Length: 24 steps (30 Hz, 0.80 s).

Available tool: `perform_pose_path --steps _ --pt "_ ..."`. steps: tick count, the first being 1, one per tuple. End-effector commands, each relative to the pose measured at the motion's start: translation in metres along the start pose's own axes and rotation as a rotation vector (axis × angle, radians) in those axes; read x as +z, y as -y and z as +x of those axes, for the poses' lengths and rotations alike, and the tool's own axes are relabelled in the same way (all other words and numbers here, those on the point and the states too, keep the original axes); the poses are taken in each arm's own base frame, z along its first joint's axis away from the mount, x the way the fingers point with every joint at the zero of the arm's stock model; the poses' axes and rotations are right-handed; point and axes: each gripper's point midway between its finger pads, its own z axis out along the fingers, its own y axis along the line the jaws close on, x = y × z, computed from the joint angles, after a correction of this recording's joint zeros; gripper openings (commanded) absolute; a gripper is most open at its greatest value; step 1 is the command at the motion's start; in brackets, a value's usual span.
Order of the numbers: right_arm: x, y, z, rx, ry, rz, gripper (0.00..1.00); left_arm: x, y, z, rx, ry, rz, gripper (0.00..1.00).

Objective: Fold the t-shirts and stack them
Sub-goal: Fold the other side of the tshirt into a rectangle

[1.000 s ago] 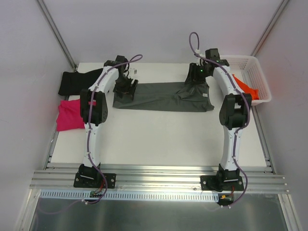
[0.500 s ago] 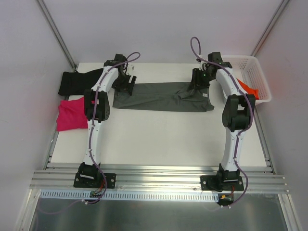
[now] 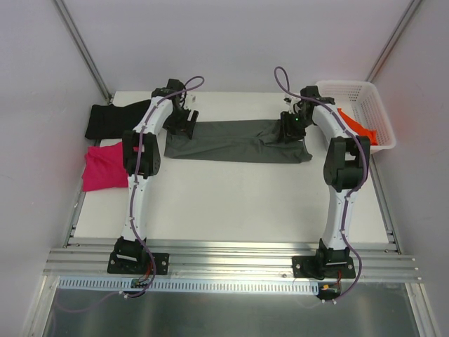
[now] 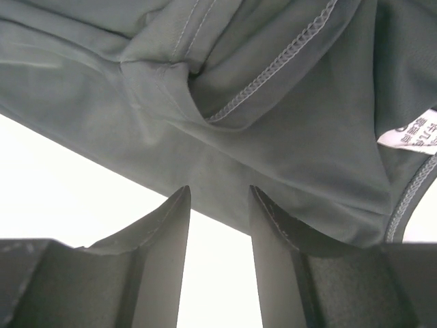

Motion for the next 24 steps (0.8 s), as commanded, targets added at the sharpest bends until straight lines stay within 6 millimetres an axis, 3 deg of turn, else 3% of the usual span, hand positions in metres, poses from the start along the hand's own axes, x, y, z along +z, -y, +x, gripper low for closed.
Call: perform_pose_path --steps 1,6,13,24 --pt "-0.004 0.001 -0.007 -0.034 0.013 0.013 0.43 -0.005 -0.005 0.0 -0.02 0.002 -0.006 0.77" --pt "0.017 0.011 -0.018 -0.019 0.01 0.031 0.43 -0.008 -0.003 0.004 -0.024 -0.008 0.0 0.77" --pt "0.034 0.006 -0.038 -0.026 0.043 0.032 0.43 -0.013 -0.002 0.008 -0.027 -0.015 -0.002 0.77" --pt "0.034 -0.03 -0.082 -0.035 0.165 -0.033 0.44 -0.012 0.0 0.016 -0.035 -0.037 0.006 0.77"
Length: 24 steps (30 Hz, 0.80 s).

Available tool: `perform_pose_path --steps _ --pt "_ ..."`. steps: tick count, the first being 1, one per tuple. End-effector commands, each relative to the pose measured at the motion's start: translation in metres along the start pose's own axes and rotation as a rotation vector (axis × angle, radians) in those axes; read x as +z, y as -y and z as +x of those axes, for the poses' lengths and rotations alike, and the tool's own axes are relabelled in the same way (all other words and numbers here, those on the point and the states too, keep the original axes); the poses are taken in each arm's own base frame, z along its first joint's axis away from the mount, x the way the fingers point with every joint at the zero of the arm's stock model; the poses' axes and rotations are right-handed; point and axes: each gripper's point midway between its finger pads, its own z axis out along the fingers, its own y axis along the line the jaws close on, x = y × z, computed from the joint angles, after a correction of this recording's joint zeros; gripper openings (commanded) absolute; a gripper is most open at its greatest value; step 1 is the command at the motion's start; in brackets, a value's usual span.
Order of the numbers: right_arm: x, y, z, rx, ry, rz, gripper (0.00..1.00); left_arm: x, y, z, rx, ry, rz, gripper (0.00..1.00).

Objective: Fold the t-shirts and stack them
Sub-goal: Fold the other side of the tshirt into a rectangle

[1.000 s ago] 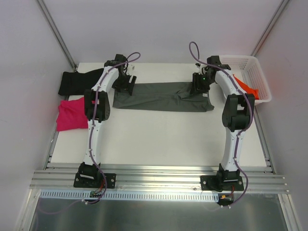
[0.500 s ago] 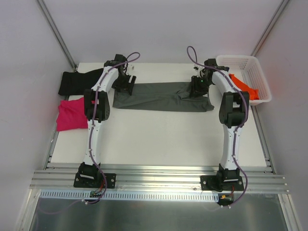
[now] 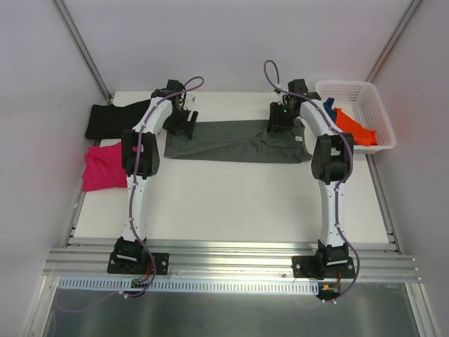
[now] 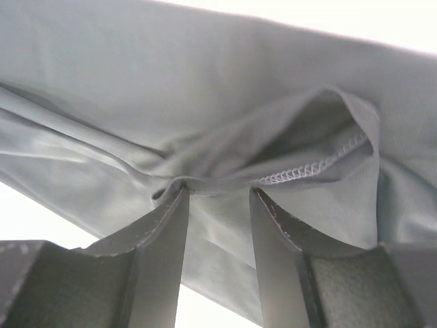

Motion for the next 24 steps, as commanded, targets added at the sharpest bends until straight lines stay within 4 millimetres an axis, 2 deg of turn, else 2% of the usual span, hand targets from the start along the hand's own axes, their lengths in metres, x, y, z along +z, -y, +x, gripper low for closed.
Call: perform_pose_path --steps 1,8,13,17,20,23,24 --pt "-0.008 -0.022 -0.032 -0.009 0.094 -0.044 0.44 -0.012 0.001 0.013 -0.033 -0.043 0.008 0.77" --pt "0.019 -0.037 -0.041 -0.039 0.115 -0.057 0.46 -0.016 0.005 0.017 -0.027 -0.051 0.009 0.77" --pt "0.031 -0.051 -0.033 -0.05 0.089 -0.071 0.49 -0.021 0.004 0.018 -0.024 -0.051 0.005 0.77" --pt "0.036 -0.049 -0.022 -0.059 0.054 -0.051 0.49 -0.025 0.005 0.016 -0.021 -0.041 0.001 0.76" --pt "0.027 -0.041 -0.027 -0.085 0.071 -0.01 0.49 -0.031 0.004 0.012 -0.016 -0.029 -0.01 0.76" --pt "0.003 -0.037 -0.041 -0.103 0.117 0.013 0.5 -0.05 0.0 0.003 -0.002 0.012 -0.04 0.78" --pt "-0.014 -0.036 -0.048 -0.102 0.144 0.023 0.5 -0.063 0.0 -0.004 0.005 0.041 -0.05 0.79"
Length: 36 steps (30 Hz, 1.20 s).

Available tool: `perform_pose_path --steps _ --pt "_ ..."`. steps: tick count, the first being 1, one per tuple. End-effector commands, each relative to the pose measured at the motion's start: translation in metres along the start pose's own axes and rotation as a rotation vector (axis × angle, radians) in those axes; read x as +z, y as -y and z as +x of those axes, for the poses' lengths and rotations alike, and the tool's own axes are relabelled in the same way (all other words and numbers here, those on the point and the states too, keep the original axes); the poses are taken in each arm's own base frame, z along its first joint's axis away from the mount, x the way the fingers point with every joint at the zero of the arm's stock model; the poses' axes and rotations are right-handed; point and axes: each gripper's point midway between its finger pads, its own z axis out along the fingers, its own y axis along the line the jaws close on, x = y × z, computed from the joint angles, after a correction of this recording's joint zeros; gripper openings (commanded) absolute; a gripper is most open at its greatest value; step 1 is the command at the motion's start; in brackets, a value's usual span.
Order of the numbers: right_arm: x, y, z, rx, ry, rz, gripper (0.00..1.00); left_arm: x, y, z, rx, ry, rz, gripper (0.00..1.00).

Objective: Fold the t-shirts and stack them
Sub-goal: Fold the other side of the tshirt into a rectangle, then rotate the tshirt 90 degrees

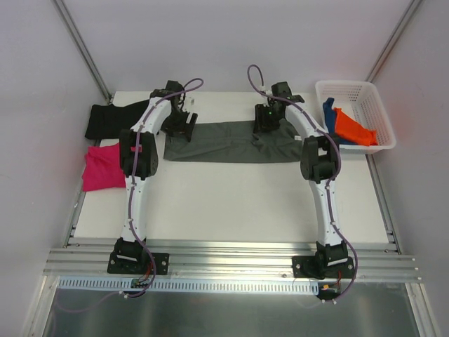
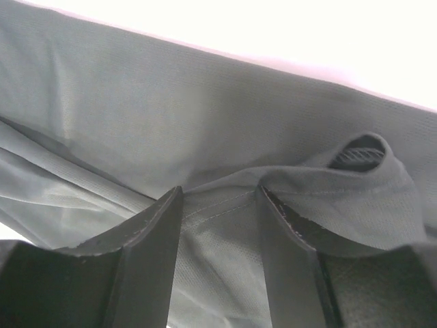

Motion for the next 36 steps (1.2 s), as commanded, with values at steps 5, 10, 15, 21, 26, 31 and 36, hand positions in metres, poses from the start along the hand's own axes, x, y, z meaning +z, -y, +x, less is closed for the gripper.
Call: perform_pose_path --steps 5,10,15,21,26,31,36 --pt "-0.116 0.014 -0.048 -0.024 0.177 0.123 0.52 -0.128 -0.005 -0.045 0.017 0.243 -0.112 0.95" --pt "-0.157 0.011 -0.041 -0.014 0.199 0.126 0.54 -0.156 0.001 -0.037 -0.008 0.277 -0.068 0.96" --pt "-0.145 0.002 -0.014 0.031 0.119 0.055 0.55 -0.151 0.017 -0.012 -0.017 0.222 0.011 0.94" --pt "-0.116 0.01 0.012 0.153 0.022 -0.012 0.54 -0.115 0.031 0.028 -0.049 0.077 0.068 0.92" --pt "-0.11 0.02 0.011 0.26 0.021 -0.064 0.54 -0.098 0.033 0.042 -0.008 0.017 0.075 0.92" --pt "-0.099 0.041 0.016 0.333 0.008 -0.078 0.54 -0.084 0.029 0.046 -0.003 -0.028 0.072 0.91" --pt "-0.089 0.047 0.019 0.365 -0.008 -0.086 0.54 -0.065 0.036 0.058 -0.03 -0.087 0.122 0.91"
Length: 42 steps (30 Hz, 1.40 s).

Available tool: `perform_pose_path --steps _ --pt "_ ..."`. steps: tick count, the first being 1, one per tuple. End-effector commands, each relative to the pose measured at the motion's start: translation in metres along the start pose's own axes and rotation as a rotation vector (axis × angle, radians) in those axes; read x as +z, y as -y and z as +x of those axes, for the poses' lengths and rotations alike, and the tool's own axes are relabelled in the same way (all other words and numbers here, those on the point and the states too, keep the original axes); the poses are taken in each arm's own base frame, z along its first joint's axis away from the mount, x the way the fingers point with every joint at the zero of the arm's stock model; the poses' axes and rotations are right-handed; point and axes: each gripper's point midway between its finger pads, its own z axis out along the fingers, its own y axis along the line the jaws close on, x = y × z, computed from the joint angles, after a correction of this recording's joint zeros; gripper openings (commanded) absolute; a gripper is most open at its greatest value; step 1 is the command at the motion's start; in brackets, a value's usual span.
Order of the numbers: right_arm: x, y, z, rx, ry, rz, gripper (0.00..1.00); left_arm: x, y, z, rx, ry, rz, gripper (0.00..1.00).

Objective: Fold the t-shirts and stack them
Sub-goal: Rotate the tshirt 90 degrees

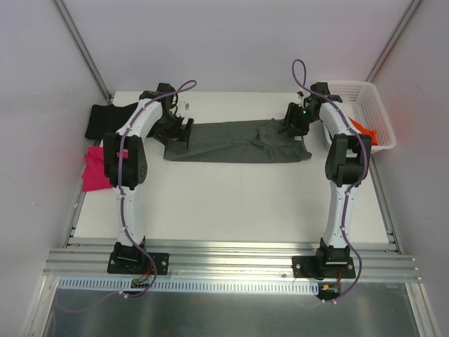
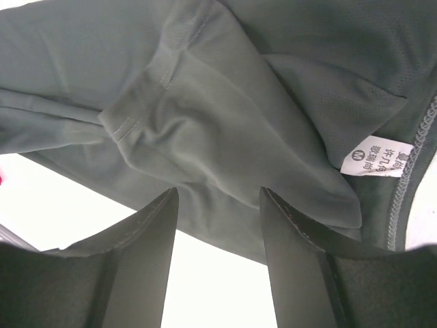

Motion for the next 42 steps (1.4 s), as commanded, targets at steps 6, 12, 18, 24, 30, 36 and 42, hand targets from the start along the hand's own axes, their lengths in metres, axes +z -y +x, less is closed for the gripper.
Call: perform_pose_path --steps 6,12,18,24,30,36,42 --pt "0.013 -0.009 -0.002 0.048 -0.013 -0.059 0.55 0.03 0.014 0.012 -0.018 -0.098 0.101 0.9" --pt "0.027 0.001 0.0 0.062 -0.034 -0.038 0.55 0.042 0.013 0.028 -0.038 -0.159 0.106 0.89" --pt "0.036 0.008 -0.002 0.077 -0.035 -0.021 0.55 0.038 0.013 0.054 -0.055 -0.213 0.09 0.87" --pt "0.041 0.01 -0.012 0.076 -0.017 -0.026 0.56 0.02 0.022 0.093 -0.077 -0.264 0.093 0.86" --pt "0.049 0.004 -0.019 0.118 -0.011 -0.074 0.56 0.0 0.044 0.132 -0.051 -0.307 0.114 0.86" --pt "0.059 -0.011 -0.035 0.132 0.022 -0.135 0.57 -0.014 0.068 0.169 -0.001 -0.345 0.126 0.87" --pt "0.067 -0.031 -0.06 0.086 0.091 -0.185 0.58 -0.029 0.077 0.183 0.053 -0.313 0.1 0.86"
